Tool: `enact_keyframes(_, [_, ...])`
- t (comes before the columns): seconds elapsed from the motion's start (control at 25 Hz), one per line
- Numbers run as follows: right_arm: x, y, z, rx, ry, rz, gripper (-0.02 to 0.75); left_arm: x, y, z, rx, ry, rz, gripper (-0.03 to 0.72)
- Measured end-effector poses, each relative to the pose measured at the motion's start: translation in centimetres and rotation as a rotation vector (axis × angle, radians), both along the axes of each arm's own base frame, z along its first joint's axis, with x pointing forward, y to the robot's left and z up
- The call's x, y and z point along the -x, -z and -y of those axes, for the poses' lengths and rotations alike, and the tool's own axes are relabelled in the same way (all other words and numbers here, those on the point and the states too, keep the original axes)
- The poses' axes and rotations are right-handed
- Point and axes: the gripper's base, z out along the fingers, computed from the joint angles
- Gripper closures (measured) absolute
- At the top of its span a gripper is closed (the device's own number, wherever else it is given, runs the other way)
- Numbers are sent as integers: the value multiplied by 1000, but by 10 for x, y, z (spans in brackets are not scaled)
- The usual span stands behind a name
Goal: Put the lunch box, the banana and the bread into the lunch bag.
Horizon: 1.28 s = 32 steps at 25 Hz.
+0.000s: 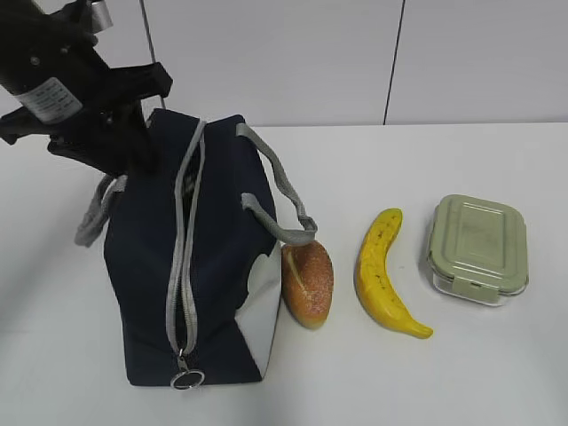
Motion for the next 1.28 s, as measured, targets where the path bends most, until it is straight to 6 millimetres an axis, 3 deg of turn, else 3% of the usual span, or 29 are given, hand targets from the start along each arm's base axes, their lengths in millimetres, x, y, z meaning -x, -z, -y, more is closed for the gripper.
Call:
enact_keyframes(0.12, [0,0,0,0,0,0,287,0,0,0,-2,10,9,589])
enact_keyframes(0.24, [0,0,0,0,0,0,287,-1,0,0,-3,19,21,682])
enact_keyframes(1.28, [0,0,0,0,0,0,287,-1,0,0,-6,26,15,688])
